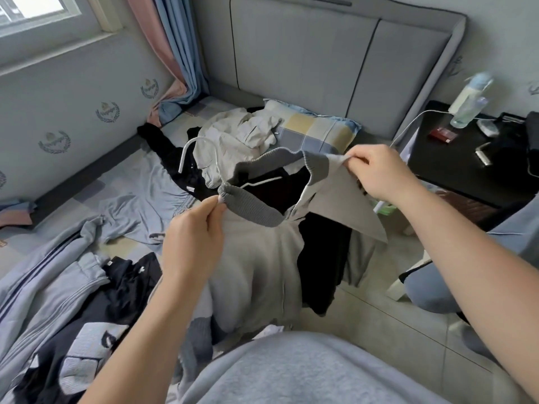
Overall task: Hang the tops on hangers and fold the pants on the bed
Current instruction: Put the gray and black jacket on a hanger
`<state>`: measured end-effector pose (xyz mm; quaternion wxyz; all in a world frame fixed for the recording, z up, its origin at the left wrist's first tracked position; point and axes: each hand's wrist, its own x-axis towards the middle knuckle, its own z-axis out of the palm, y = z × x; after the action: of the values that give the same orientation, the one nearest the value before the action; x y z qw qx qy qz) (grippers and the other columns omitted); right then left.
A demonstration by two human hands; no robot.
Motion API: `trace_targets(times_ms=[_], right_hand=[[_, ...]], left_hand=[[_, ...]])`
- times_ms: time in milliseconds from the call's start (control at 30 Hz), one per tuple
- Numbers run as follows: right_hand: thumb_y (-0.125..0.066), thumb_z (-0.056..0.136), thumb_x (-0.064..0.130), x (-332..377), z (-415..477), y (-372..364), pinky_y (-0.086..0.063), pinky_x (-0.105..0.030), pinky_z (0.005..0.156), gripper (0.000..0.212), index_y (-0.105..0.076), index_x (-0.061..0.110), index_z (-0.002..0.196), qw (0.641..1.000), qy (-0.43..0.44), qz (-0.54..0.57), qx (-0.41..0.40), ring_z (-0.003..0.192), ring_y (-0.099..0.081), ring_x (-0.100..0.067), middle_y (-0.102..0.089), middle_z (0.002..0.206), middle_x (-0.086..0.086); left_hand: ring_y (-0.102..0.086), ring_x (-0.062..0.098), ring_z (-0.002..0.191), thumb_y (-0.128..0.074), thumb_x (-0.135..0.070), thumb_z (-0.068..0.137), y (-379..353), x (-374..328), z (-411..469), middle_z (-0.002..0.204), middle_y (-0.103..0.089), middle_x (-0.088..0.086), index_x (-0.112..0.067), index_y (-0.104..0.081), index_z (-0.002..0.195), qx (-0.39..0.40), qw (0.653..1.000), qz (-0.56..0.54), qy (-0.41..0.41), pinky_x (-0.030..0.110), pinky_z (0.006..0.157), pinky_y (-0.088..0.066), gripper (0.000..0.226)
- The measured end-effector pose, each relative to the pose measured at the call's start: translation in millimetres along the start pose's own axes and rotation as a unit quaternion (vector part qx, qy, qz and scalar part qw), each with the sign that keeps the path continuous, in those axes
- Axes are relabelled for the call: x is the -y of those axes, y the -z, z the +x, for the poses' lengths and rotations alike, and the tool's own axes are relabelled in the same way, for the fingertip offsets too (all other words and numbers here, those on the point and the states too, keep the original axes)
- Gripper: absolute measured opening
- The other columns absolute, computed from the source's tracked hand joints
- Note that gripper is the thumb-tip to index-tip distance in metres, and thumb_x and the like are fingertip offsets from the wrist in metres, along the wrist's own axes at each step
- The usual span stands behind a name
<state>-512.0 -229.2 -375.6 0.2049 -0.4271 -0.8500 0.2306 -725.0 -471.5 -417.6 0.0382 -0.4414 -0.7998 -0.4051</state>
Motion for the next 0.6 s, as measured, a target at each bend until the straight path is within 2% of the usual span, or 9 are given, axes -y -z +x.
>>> trace_targets(times_ms=[67,100,167,233,300,367,433,533,600], right_hand=[[-0.054,0.097,0.016,-5.9,-0.6,-0.2,-0.038,-0.029,0.066,0.020,-0.071,0.016,0.087,0.994,-0.044,-0.048,0.092,0.082,-0.060,-0.023,-0.065,0.077,0.005],[-0.054,0.097,0.014,-7.6,-3.0,-1.7,-0.039,-0.030,0.067,0.020,-0.071,0.013,0.086,0.993,-0.052,-0.041,0.100,0.083,-0.060,-0.025,-0.066,0.079,0.001],[-0.055,0.097,0.014,-3.5,-9.7,-5.9,-0.041,-0.027,0.066,0.019,-0.068,0.012,0.083,0.999,-0.035,0.017,0.033,0.078,-0.059,-0.019,-0.066,0.076,0.000],[-0.056,0.097,0.014,11.3,-19.3,-9.5,-0.037,-0.012,0.061,0.018,-0.067,0.019,0.083,0.995,0.023,0.081,-0.054,0.070,-0.056,-0.004,-0.064,0.073,0.008],[-0.056,0.096,0.013,28.1,-30.9,-15.4,-0.037,-0.008,0.062,0.018,-0.068,0.021,0.087,0.985,0.090,0.119,-0.082,0.071,-0.056,0.001,-0.064,0.074,0.011],[-0.055,0.097,0.010,39.1,-37.7,-21.5,-0.042,-0.010,0.072,0.017,-0.071,0.012,0.091,0.983,0.118,0.136,-0.043,0.081,-0.059,0.002,-0.067,0.084,0.008],[-0.056,0.099,0.006,45.5,-40.7,-21.3,-0.043,-0.016,0.089,0.016,-0.072,0.007,0.096,0.983,0.114,0.136,0.042,0.100,-0.060,-0.005,-0.068,0.107,0.002],[-0.057,0.099,0.009,50.1,-51.1,-17.8,-0.029,-0.004,0.098,0.015,-0.071,0.010,0.093,0.974,0.139,0.107,0.143,0.116,-0.049,0.007,-0.059,0.128,0.010],[-0.058,0.100,0.012,50.6,-60.4,-18.6,-0.028,-0.004,0.101,0.015,-0.071,0.014,0.094,0.962,0.160,0.095,0.198,0.120,-0.046,0.009,-0.058,0.132,0.014]], left_hand=[[-0.057,0.031,0.060,-0.056,-0.019,0.102,-2.9,-0.9,-2.1,0.058,-0.057,-0.007,-0.011,-0.072,0.098,-0.019,1.000,-0.017,-0.003,0.033,0.056,-0.044,0.018],[-0.056,0.031,0.060,-0.056,-0.019,0.102,-5.1,-1.7,-4.7,0.056,-0.052,-0.010,-0.010,-0.070,0.094,-0.016,1.000,-0.023,-0.009,0.032,0.054,-0.040,0.018],[-0.059,0.033,0.063,-0.056,-0.018,0.101,-12.5,-6.7,-11.0,0.060,-0.058,-0.004,-0.010,-0.069,0.092,0.014,0.999,-0.029,-0.014,0.035,0.056,-0.043,0.018],[-0.059,0.034,0.065,-0.055,-0.019,0.101,-22.5,-12.7,-14.2,0.064,-0.061,0.005,-0.011,-0.069,0.090,0.044,0.999,-0.030,-0.011,0.037,0.058,-0.043,0.019],[-0.059,0.032,0.066,-0.055,-0.020,0.102,-29.3,-18.9,-9.9,0.066,-0.062,0.005,-0.012,-0.071,0.094,0.050,0.998,-0.041,-0.008,0.035,0.058,-0.040,0.020],[-0.058,0.030,0.064,-0.055,-0.021,0.102,-32.2,-23.9,-2.8,0.064,-0.062,0.002,-0.013,-0.070,0.093,0.055,0.997,-0.057,-0.017,0.034,0.058,-0.042,0.019],[-0.056,0.027,0.062,-0.057,-0.021,0.101,-34.9,-28.0,1.6,0.063,-0.063,-0.001,-0.013,-0.072,0.095,0.065,0.995,-0.079,-0.015,0.034,0.058,-0.045,0.018],[-0.039,0.007,0.048,-0.056,-0.021,0.102,-35.6,-27.8,4.1,0.052,-0.048,-0.014,-0.022,-0.060,0.077,0.068,0.988,-0.136,0.015,0.028,0.051,-0.032,0.025],[-0.032,0.008,0.047,-0.055,-0.019,0.102,-32.6,-21.1,8.4,0.052,-0.043,-0.013,-0.022,-0.057,0.075,0.053,0.986,-0.159,0.016,0.025,0.049,-0.026,0.028]])
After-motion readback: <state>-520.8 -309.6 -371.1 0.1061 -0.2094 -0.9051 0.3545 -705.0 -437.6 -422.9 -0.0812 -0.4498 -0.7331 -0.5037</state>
